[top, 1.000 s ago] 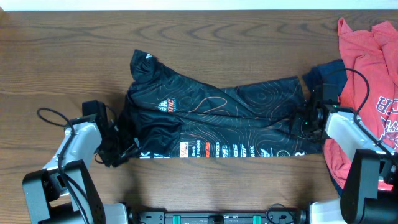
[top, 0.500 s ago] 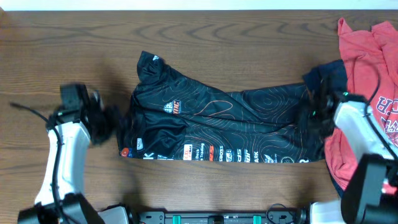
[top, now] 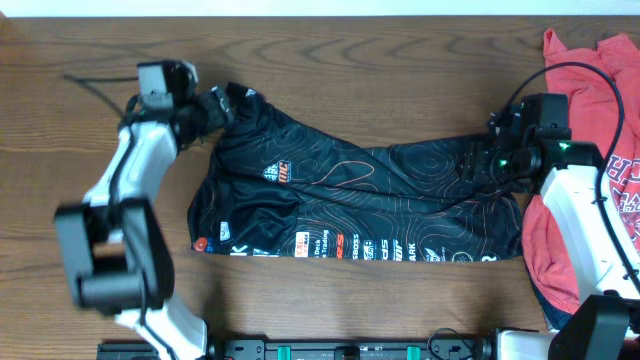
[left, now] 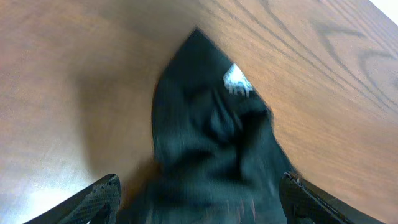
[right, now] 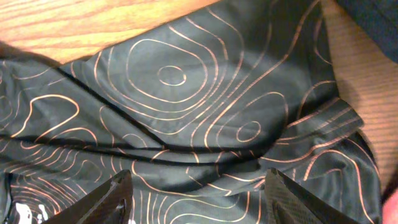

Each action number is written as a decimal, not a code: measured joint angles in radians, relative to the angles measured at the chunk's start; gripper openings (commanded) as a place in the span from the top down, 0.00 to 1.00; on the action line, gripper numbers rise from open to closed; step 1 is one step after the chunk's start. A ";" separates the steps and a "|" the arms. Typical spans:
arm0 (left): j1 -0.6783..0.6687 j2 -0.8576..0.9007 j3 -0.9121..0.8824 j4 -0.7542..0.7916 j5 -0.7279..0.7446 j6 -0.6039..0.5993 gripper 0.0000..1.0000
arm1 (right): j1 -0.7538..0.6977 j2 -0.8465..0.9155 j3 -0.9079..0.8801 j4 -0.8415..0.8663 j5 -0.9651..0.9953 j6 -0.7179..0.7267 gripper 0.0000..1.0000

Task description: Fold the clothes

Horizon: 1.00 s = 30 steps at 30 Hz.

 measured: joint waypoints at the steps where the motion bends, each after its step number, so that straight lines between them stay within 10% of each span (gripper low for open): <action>1: -0.003 0.051 0.034 0.018 0.000 0.000 0.17 | 0.006 0.000 0.000 0.001 -0.001 -0.002 0.33; 8: -0.015 0.246 0.129 0.097 0.003 -0.005 0.25 | 0.027 0.000 0.000 0.010 -0.003 -0.005 0.34; 13: -0.045 0.267 0.142 0.105 0.014 -0.015 0.93 | 0.028 0.000 0.000 0.065 0.017 -0.006 0.33; 30: -0.016 -0.033 0.140 -0.159 0.064 -0.026 0.94 | 0.028 0.286 0.000 0.518 0.159 -0.028 0.26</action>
